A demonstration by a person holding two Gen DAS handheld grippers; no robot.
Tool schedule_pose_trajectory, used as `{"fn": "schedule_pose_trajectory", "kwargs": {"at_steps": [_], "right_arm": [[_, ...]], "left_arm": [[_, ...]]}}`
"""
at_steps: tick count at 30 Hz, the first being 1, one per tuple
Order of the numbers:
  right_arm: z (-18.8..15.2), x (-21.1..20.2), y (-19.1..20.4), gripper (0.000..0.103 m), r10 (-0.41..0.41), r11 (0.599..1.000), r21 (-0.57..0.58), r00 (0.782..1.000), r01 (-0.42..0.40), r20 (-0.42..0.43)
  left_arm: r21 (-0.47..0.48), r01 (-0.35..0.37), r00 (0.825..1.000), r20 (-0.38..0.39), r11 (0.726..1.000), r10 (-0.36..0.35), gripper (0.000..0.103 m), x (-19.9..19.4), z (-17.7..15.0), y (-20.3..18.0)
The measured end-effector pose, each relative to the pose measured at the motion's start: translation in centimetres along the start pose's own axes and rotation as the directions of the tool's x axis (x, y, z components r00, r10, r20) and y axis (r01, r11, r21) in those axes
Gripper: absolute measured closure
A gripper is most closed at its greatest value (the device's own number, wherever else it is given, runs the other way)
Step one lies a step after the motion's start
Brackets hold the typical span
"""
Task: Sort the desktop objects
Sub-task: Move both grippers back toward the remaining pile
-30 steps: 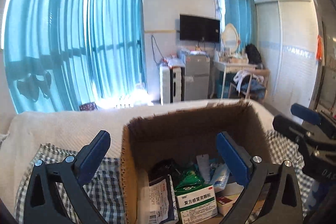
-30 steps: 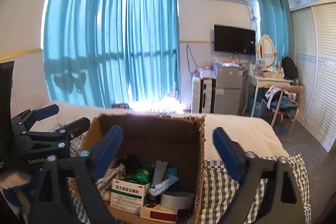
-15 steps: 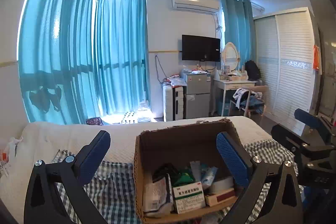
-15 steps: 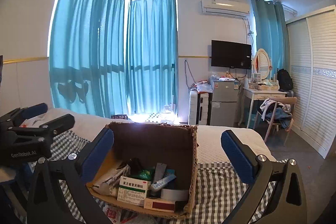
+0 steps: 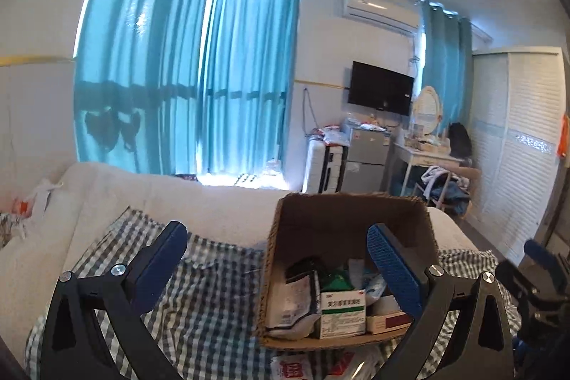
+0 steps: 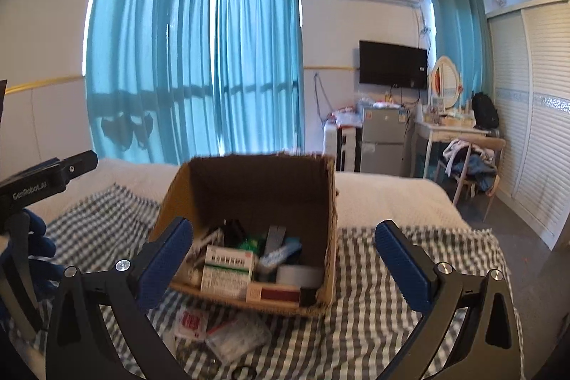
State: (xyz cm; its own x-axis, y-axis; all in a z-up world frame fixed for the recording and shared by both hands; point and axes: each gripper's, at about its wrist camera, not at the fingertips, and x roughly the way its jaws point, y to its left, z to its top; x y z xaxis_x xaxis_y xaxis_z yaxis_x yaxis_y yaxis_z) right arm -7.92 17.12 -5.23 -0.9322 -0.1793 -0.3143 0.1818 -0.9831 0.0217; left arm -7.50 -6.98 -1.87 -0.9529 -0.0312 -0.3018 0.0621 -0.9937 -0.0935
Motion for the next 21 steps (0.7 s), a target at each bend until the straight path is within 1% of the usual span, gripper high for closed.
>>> {"fn": "schedule_pose_trajectory", "kwargs": {"at_steps": [2, 3, 6, 7, 9, 11, 13, 14, 15, 16, 19, 21], "right_arm": [[-1.1, 0.0, 0.0, 0.000, 0.015, 1.000, -0.009, 1.000, -0.015, -0.015], [-1.5, 0.1, 0.1, 0.000, 0.015, 1.000, -0.013, 1.000, -0.016, -0.026], [-2.7, 0.7, 0.4, 0.000, 0.017, 1.000, -0.023, 0.998, -0.019, -0.069], [-3.0, 1.0, 0.5, 0.000, 0.018, 1.000, -0.023, 0.997, -0.020, -0.081], [-4.1, 1.5, 0.8, 0.000, 0.020, 0.999, -0.035, 0.993, -0.024, -0.118], [-4.9, 2.1, 1.2, 0.000, 0.024, 0.998, -0.052, 0.988, -0.032, -0.150], [-5.8, 2.5, 1.7, 0.000, 0.023, 0.996, -0.077, 0.984, -0.037, -0.177], [-6.2, 2.6, 1.9, 0.000, 0.027, 0.995, -0.085, 0.982, -0.043, -0.185], [-6.3, 2.8, 2.1, 0.000, 0.031, 0.995, -0.088, 0.981, -0.049, -0.191], [-6.5, 3.0, 2.2, 0.000, 0.035, 0.994, -0.091, 0.979, -0.054, -0.199], [-7.2, 3.8, 2.5, 0.000, 0.042, 0.993, -0.101, 0.971, -0.067, -0.237], [-7.8, 4.4, 2.4, 0.000, 0.054, 0.993, -0.086, 0.960, -0.081, -0.275]], "left_arm": [[0.010, -0.025, 1.000, -0.018, 1.000, 0.025, 0.000, 0.3, -0.8, 0.4], [0.014, -0.023, 0.999, -0.028, 1.000, 0.023, 0.000, 0.3, -1.1, 0.4], [0.013, 0.016, 0.994, -0.108, 1.000, -0.014, 0.000, 1.4, -2.3, 0.7], [0.019, 0.012, 0.993, -0.121, 1.000, -0.010, 0.000, 1.5, -2.6, 0.7], [0.053, -0.024, 0.988, -0.154, 0.998, 0.032, 0.000, 2.0, -3.9, 0.4], [0.090, -0.041, 0.981, -0.185, 0.995, 0.057, 0.000, 2.6, -5.3, 0.0], [0.105, -0.047, 0.970, -0.234, 0.993, 0.071, 0.000, 3.5, -6.6, -0.2], [0.100, -0.041, 0.959, -0.276, 0.994, 0.067, 0.000, 4.1, -7.4, -0.1], [0.096, -0.035, 0.952, -0.300, 0.995, 0.063, 0.000, 4.5, -7.8, 0.1], [0.095, -0.031, 0.940, -0.337, 0.995, 0.062, 0.000, 5.2, -8.6, 0.1], [0.107, -0.027, 0.914, -0.399, 0.994, 0.068, 0.000, 6.3, -10.4, 0.0], [0.106, -0.016, 0.899, -0.434, 0.994, 0.061, 0.000, 7.0, -11.7, -0.1]]}}
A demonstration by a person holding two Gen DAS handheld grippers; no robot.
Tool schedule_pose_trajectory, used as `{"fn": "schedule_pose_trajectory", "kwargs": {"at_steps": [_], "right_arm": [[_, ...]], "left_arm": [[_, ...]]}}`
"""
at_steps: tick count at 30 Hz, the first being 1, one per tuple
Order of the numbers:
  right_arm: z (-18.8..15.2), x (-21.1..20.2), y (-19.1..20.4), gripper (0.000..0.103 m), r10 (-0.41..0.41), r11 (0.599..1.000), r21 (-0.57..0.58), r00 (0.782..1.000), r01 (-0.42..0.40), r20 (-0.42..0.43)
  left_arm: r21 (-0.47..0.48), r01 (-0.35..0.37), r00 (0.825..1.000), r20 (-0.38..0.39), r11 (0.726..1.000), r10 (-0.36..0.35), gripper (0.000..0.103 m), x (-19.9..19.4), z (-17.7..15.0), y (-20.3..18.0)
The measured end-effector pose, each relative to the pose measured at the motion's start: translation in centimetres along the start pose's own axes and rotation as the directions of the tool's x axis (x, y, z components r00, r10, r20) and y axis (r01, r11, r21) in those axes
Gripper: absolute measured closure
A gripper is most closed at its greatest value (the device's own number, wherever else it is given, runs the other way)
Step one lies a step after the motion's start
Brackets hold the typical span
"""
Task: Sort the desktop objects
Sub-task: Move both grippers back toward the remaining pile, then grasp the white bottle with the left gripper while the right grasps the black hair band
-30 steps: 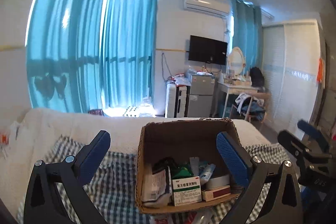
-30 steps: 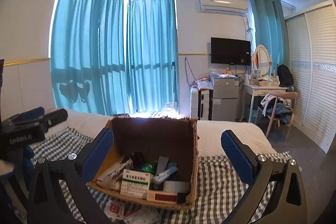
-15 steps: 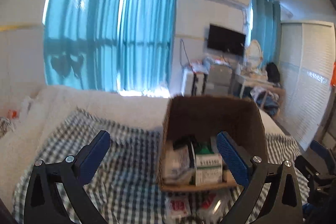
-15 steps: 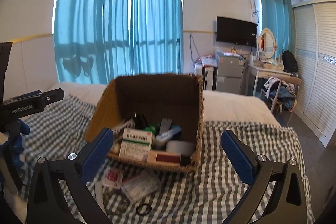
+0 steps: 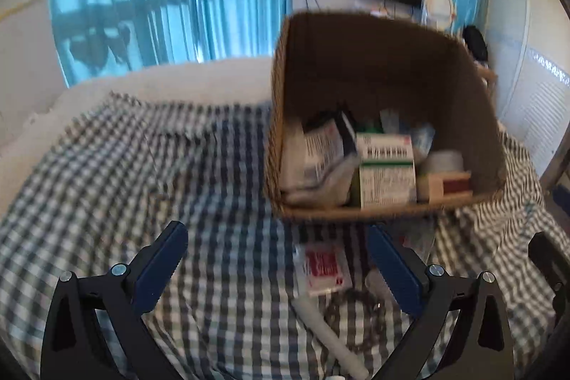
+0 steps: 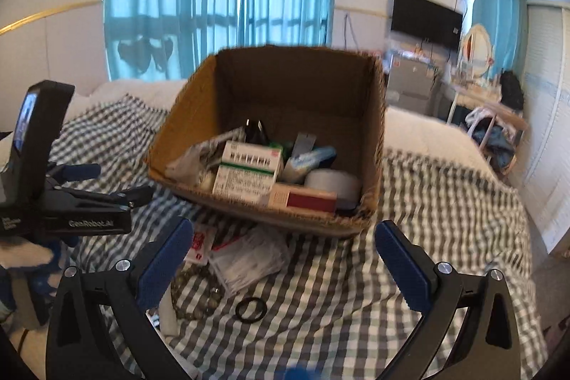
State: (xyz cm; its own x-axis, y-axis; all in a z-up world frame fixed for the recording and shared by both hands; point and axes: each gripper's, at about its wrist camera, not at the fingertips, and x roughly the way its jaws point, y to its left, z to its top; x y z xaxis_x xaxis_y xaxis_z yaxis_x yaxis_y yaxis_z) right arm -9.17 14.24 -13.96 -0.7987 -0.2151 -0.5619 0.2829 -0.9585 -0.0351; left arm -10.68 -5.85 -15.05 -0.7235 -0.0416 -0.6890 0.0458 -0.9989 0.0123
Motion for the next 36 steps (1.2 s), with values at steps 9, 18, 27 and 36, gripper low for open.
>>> {"fn": "schedule_pose_trajectory", "kwargs": {"at_steps": [9, 18, 27, 36], "right_arm": [[-2.2, 3.5, 0.8, 0.005, 0.009, 1.000, -0.013, 0.991, -0.011, -0.132], [-4.3, 7.2, 1.6, 0.020, 0.005, 0.999, -0.032, 0.959, -0.015, -0.282], [-6.6, 11.2, 1.5, 0.033, -0.014, 0.999, -0.037, 0.888, -0.004, -0.461], [-8.2, 13.4, 1.9, 0.079, -0.011, 0.999, -0.049, 0.839, -0.019, -0.544]], "left_arm": [[-0.014, 0.034, 0.983, -0.180, 0.999, -0.036, 0.010, 4.6, -3.0, -0.6], [-0.034, 0.040, 0.949, -0.313, 0.999, -0.048, 0.016, 8.2, -5.4, -0.7], [-0.019, 0.055, 0.918, -0.392, 0.998, -0.058, 0.022, 10.3, -7.2, -1.4], [-0.003, 0.080, 0.912, -0.403, 0.997, -0.075, 0.055, 10.6, -8.1, -2.0]]}}
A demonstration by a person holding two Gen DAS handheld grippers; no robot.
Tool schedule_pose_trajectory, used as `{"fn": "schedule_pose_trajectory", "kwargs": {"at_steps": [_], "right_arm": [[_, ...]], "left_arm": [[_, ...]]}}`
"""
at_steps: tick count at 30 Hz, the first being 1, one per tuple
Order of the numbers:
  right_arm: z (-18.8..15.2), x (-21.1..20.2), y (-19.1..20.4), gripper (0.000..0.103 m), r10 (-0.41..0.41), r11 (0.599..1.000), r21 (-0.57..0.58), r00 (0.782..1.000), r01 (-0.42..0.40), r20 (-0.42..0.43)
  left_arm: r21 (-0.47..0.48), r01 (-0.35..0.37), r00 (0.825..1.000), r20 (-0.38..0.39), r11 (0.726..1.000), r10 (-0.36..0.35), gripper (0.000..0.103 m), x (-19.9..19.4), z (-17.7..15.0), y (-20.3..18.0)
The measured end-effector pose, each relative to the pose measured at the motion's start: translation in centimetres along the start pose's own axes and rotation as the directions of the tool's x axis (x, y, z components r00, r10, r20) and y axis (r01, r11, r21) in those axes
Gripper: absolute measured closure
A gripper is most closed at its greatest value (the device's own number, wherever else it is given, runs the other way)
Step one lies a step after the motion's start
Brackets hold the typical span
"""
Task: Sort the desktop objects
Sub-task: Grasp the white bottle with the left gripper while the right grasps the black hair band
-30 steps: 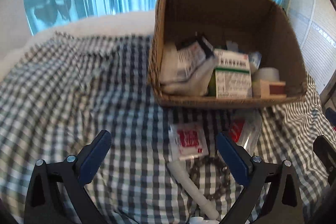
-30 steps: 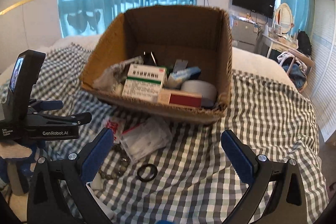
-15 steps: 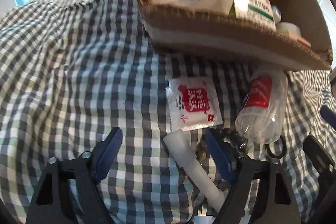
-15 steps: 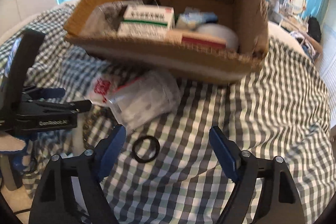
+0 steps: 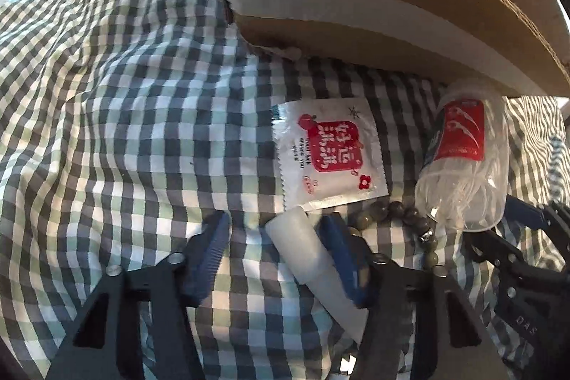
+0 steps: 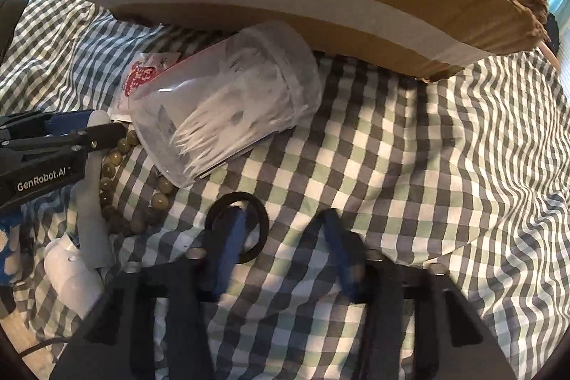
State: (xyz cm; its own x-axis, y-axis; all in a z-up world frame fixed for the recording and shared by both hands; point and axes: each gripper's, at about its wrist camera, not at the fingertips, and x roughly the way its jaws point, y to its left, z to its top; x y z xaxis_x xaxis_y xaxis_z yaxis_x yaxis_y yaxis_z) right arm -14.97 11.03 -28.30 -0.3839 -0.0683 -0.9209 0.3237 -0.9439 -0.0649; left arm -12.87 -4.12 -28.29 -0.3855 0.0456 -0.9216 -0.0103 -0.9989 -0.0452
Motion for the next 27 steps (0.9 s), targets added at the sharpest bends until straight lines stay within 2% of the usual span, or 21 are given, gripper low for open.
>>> {"fn": "schedule_pose_trajectory", "kwargs": {"at_steps": [3, 5, 9, 14, 18, 27], "right_arm": [[-0.3, -0.4, -0.1, 0.097, 0.011, 1.000, 0.006, 1.000, -0.011, 0.013], [-0.5, -0.9, -0.4, 0.100, 0.017, 1.000, 0.012, 1.000, -0.017, 0.024], [-0.9, -2.4, -0.6, 0.100, 0.031, 0.999, 0.023, 0.997, -0.032, 0.065], [-1.4, -4.4, -0.8, 0.100, 0.042, 0.999, 0.027, 0.991, -0.046, 0.126], [-1.6, -5.9, -1.5, 0.100, 0.044, 0.999, 0.017, 0.986, -0.047, 0.163], [-1.0, -10.4, -1.6, 0.100, 0.029, 0.999, 0.009, 0.957, -0.033, 0.289]], "left_arm": [[0.005, 0.015, 1.000, 0.005, 1.000, -0.015, 0.069, -0.1, -0.2, -0.2], [-0.003, 0.026, 1.000, 0.013, 1.000, -0.026, 0.076, -0.4, -0.2, 0.0], [-0.013, 0.047, 0.998, 0.032, 0.999, -0.047, 0.083, -1.3, 0.0, 0.6], [0.022, 0.059, 0.995, 0.082, 0.998, -0.060, 0.084, -3.2, -0.2, 0.0], [0.099, 0.084, 0.986, 0.136, 0.992, -0.097, 0.086, -5.6, -0.5, -0.9], [0.140, 0.114, 0.967, 0.209, 0.983, -0.142, 0.087, -9.3, 0.9, -1.5]]}}
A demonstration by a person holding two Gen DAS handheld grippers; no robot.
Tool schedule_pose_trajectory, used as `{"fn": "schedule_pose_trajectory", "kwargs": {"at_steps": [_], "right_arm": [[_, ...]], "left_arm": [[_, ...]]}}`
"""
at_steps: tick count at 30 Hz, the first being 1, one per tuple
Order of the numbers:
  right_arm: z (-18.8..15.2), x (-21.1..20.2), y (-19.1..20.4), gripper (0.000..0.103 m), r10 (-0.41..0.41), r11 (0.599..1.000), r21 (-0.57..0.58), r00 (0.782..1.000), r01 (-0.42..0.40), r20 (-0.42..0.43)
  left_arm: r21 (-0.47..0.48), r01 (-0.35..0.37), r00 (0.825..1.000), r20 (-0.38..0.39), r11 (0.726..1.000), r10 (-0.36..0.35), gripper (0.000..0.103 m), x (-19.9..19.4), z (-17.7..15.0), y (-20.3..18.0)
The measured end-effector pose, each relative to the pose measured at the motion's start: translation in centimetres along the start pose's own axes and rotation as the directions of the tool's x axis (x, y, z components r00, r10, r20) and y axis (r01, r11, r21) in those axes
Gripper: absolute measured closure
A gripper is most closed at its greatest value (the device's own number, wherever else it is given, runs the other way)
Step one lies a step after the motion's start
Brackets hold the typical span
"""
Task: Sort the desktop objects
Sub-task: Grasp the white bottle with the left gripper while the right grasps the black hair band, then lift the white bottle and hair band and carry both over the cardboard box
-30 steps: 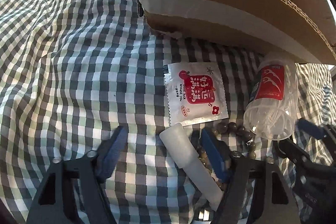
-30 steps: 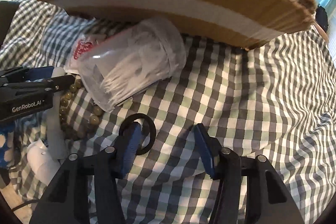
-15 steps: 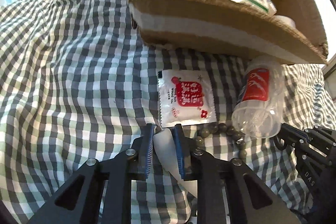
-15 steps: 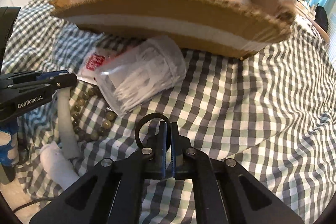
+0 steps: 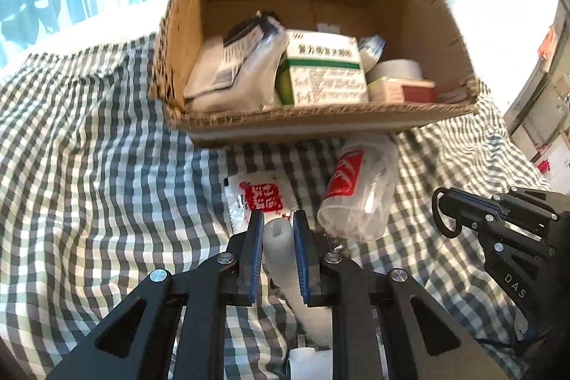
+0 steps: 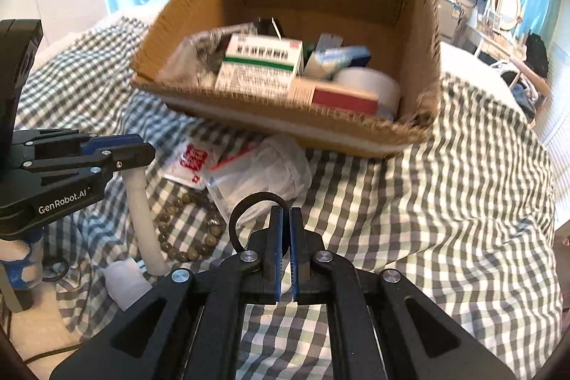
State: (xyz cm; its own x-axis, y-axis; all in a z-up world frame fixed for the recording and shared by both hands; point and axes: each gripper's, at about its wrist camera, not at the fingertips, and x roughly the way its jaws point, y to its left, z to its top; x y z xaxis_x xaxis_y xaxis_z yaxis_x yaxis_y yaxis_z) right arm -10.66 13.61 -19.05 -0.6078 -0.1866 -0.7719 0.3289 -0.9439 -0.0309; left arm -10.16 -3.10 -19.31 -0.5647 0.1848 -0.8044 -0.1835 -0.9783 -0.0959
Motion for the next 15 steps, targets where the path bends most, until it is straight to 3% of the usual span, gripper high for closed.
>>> {"fn": "schedule_pose_trajectory", "kwargs": {"at_steps": [6, 15], "right_arm": [[1.3, -3.7, -0.5, 0.100, -0.005, 1.000, 0.025, 0.992, 0.002, 0.128], [2.6, -6.9, 0.1, 0.100, -0.005, 0.999, 0.052, 0.960, -0.010, 0.279]], "left_arm": [[0.015, 0.010, 0.998, 0.059, 1.000, -0.011, 0.087, -1.7, 0.6, -1.2], [0.046, 0.024, 0.984, 0.177, 0.999, -0.032, 0.087, -5.8, 1.9, -2.5]]}}
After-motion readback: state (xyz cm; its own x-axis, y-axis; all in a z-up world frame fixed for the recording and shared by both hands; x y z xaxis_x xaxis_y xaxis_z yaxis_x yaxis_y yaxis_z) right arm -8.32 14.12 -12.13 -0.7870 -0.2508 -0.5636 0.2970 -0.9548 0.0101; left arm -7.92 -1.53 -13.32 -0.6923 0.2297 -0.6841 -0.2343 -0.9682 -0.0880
